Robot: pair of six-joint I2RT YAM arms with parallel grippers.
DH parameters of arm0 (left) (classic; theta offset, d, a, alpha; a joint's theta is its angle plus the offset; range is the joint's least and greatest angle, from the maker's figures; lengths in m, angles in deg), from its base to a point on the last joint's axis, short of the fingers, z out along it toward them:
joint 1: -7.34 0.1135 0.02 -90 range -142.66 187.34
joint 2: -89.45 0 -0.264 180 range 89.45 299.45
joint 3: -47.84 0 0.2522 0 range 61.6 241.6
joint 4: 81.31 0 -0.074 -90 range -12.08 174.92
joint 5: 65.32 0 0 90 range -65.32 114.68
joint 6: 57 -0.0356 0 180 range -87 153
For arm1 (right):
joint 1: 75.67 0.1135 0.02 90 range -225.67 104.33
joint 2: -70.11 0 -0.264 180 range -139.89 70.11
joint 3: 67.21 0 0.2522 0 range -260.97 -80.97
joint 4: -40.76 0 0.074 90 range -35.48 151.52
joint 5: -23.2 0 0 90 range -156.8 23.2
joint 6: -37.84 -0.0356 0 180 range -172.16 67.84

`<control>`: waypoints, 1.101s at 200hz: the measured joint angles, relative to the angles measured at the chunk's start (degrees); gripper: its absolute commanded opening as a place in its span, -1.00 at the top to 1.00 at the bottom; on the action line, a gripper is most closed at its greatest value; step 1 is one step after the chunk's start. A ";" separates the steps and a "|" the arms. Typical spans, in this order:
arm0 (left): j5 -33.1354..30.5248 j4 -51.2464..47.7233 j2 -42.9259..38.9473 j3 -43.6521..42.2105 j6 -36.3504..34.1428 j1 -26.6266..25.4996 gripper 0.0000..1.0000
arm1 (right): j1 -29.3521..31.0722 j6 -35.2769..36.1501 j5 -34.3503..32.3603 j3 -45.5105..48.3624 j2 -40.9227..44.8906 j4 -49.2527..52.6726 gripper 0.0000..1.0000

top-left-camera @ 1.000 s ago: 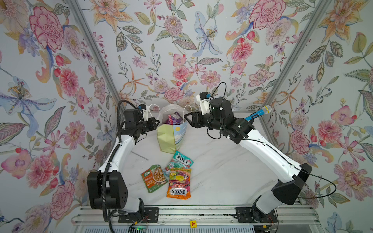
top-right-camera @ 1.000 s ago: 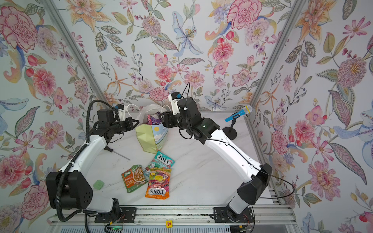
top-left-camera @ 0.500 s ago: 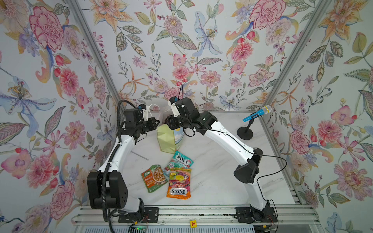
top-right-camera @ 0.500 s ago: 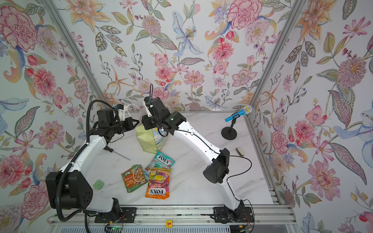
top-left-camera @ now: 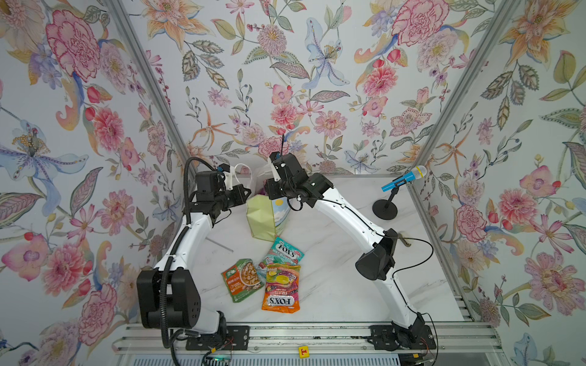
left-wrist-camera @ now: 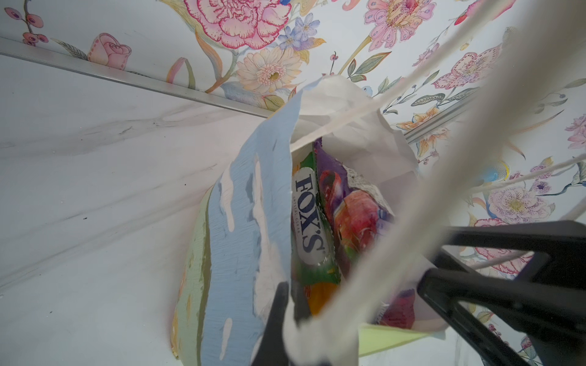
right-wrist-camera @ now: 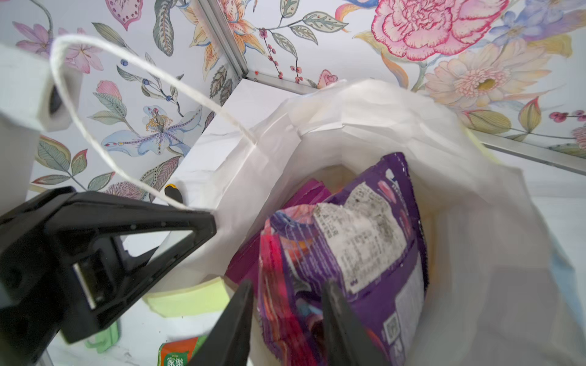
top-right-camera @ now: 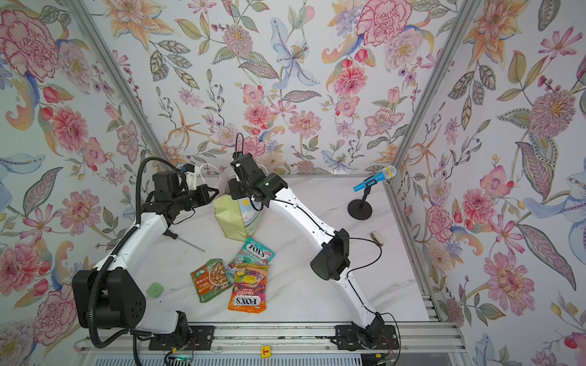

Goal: Place the snacks into the paper bag

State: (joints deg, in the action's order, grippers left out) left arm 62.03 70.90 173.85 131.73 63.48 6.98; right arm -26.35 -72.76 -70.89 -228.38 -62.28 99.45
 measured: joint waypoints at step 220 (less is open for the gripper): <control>0.00 0.22 0.00 -0.15 0.02 0.00 1.00 | -1.09 -2.73 7.30 25.92 25.77 -11.63 0.08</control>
State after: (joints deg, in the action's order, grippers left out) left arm 62.03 71.12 173.85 131.58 63.50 6.98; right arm -27.44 -75.50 -63.59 -202.46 -36.51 87.82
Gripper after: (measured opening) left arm 0.046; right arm 0.459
